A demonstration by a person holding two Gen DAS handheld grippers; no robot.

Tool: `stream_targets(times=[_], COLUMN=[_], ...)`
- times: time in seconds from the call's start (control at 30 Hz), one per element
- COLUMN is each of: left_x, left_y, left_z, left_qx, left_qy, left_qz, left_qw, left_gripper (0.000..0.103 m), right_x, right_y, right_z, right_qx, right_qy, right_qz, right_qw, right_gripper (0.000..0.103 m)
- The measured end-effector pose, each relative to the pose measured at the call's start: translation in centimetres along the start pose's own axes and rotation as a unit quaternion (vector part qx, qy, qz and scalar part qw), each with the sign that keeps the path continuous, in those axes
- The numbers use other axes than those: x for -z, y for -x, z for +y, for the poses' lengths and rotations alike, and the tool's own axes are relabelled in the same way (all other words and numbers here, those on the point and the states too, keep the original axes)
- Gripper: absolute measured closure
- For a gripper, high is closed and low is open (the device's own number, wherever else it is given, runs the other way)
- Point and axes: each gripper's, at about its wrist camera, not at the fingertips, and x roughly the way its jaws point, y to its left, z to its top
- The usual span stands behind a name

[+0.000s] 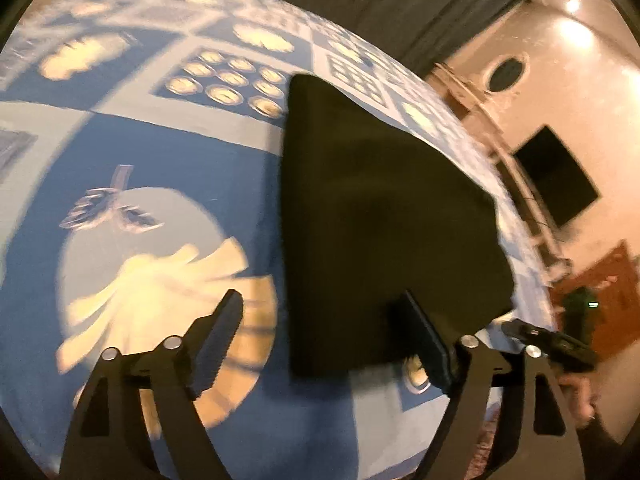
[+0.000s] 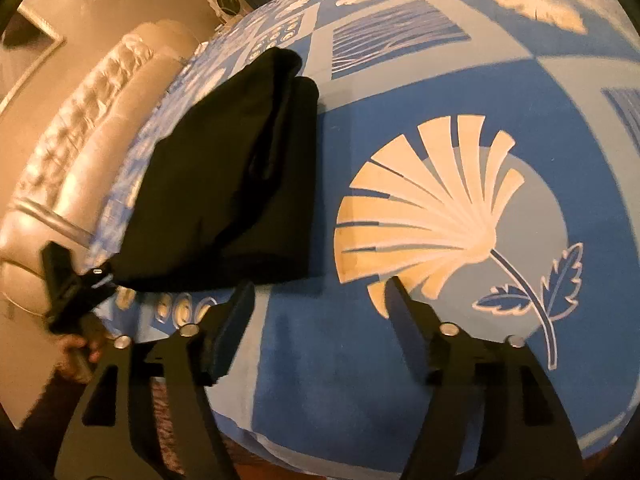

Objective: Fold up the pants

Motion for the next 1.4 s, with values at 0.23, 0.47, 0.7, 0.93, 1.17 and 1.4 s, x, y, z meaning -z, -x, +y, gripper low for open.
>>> stream_targets(times=[0.23,0.47,0.7,0.93,1.17,1.4], left_x=[3.3,5.3,6.2,6.3,6.4,6.8], left_y=[3.1,4.7,3.5,3.7,3.5,3.1], left_z=[-2.1,-4.9,-5.5,-6.4,-6.7,-8.1], left_qx=[-0.124,-0.173,-0.205,-0.205,-0.204,-0.24], left_qy=[0.003,-0.071,-0.082,-0.104,-0.098,-0.143], left_qz=[-0.044,-0.071,-0.042,-0.055,-0.048,-0.056], left_qw=[0.9913,0.9798,0.9744,0.9716,0.973,0.9586], left_gripper=[0.018,0.018,0.018,0.018,0.018,0.018], right_x=[1.8,3.2,4.9,5.1,5.2,5.4], right_y=[1.1,3.2,2.8,2.7,2.5,2.3], right_z=[2.7,6.2,11.1,13.4,13.4,12.9], right_qx=[0.065,0.117,0.136,0.13,0.124,0.12], right_qy=[0.035,0.085,0.154,0.158,0.142,0.132], right_qz=[-0.021,-0.083,-0.099,-0.112,-0.114,-0.109], right_qw=[0.997,0.986,0.974,0.972,0.975,0.978], right_gripper=[0.026,0.022,0.022,0.022,0.022,0.022])
